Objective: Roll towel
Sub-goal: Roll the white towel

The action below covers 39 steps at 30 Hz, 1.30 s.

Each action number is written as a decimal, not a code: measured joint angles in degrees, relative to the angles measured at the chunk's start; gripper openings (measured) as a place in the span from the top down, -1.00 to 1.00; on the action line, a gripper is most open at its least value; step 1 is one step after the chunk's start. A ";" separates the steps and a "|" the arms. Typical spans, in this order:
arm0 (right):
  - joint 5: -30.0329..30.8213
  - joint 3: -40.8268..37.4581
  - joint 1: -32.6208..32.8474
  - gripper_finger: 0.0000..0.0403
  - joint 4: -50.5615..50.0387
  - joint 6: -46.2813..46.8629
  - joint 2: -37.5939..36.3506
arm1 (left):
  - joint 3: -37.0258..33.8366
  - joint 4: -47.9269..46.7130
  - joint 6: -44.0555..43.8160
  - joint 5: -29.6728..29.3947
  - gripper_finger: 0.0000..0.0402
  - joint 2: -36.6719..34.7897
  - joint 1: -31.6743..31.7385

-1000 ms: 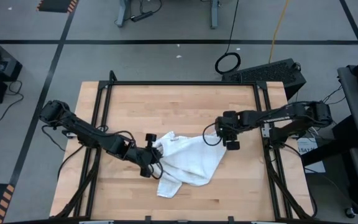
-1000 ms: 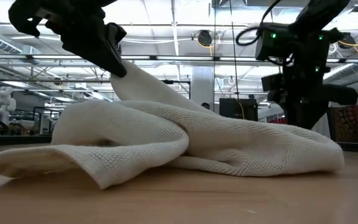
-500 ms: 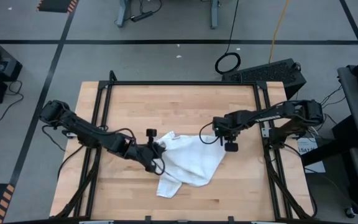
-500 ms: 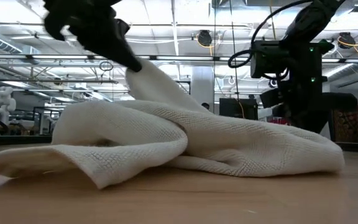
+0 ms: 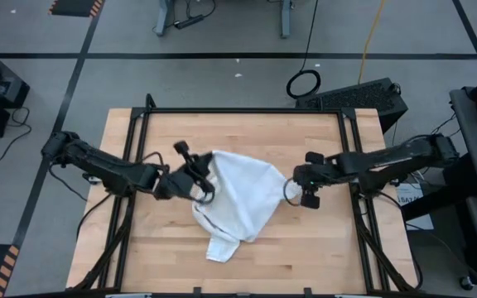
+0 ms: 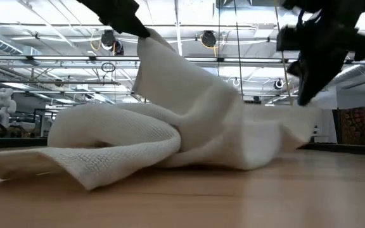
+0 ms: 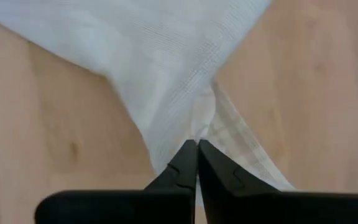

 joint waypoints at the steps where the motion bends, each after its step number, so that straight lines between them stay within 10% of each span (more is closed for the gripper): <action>1: 1.57 0.00 1.48 1.00 0.59 1.19 -1.06 | 0.00 -0.06 -0.23 0.12 0.96 -0.70 1.18; 14: 24.16 0.39 11.01 1.00 3.48 8.97 -4.69 | 0.00 -0.67 -4.85 15.44 0.96 -1.85 13.41; 24: 38.89 0.39 9.94 1.00 -1.77 18.72 -4.69 | 0.00 9.07 6.79 63.83 0.96 -1.73 4.06; 31: 46.24 1.88 9.26 1.00 12.08 4.34 -6.75 | 0.02 3.53 9.83 62.58 0.96 -1.14 -2.72; 39: 45.21 6.06 9.28 1.00 20.14 -9.18 -7.71 | -1.36 -4.81 -9.02 49.56 0.96 2.05 -1.61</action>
